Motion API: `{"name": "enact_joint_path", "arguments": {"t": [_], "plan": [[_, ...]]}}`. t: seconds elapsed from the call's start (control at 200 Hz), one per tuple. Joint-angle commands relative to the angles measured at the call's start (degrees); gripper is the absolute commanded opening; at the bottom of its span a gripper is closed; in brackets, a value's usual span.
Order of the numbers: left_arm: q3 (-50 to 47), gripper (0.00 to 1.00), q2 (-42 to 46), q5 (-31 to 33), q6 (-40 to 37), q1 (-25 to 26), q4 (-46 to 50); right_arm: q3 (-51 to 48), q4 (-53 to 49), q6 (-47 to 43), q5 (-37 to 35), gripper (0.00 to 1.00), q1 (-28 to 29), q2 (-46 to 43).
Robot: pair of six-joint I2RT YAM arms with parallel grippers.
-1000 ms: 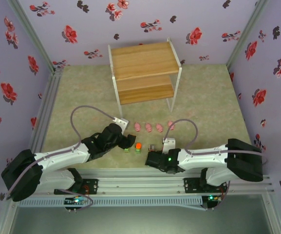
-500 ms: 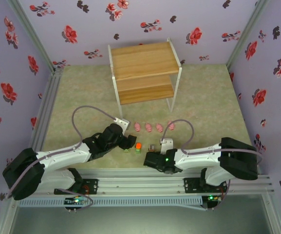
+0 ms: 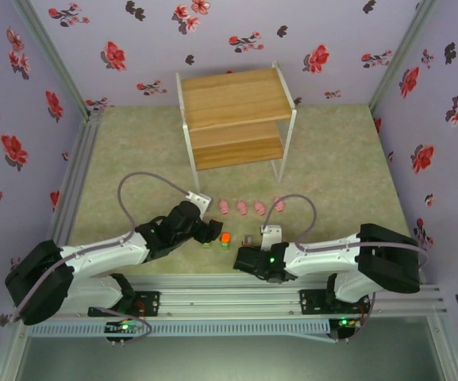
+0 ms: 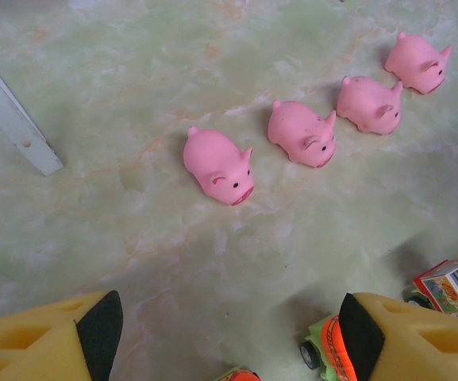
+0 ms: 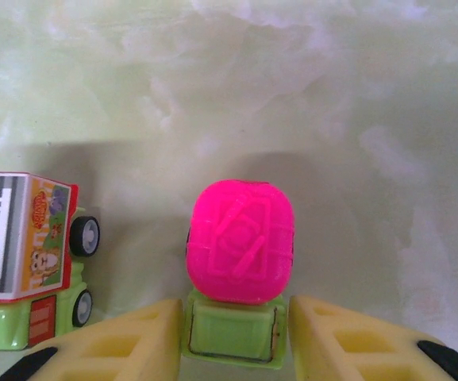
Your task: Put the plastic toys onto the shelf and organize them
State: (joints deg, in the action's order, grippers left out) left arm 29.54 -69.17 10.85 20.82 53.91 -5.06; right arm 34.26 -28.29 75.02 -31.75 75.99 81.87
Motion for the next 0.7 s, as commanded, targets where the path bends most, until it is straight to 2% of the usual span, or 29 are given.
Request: {"name": "enact_joint_path", "arguments": {"t": [0.0, 0.525, 0.69], "plan": [[1.8, 0.76, -0.3, -0.6, -1.0, 0.4, -0.8, -1.0, -1.1, 1.8, -2.9, 0.40, -0.4, -0.4], [2.0, 0.76, -0.5, -0.7, -1.0, 0.4, -0.8, 0.3, -2.9, 2.5, -4.2, 0.40, -0.5, 0.5], [2.1, 0.76, -0.5, -0.7, -1.0, 0.4, -0.7, 0.7, -3.2, 2.6, -4.1, 0.36, -0.5, 1.3]]}}
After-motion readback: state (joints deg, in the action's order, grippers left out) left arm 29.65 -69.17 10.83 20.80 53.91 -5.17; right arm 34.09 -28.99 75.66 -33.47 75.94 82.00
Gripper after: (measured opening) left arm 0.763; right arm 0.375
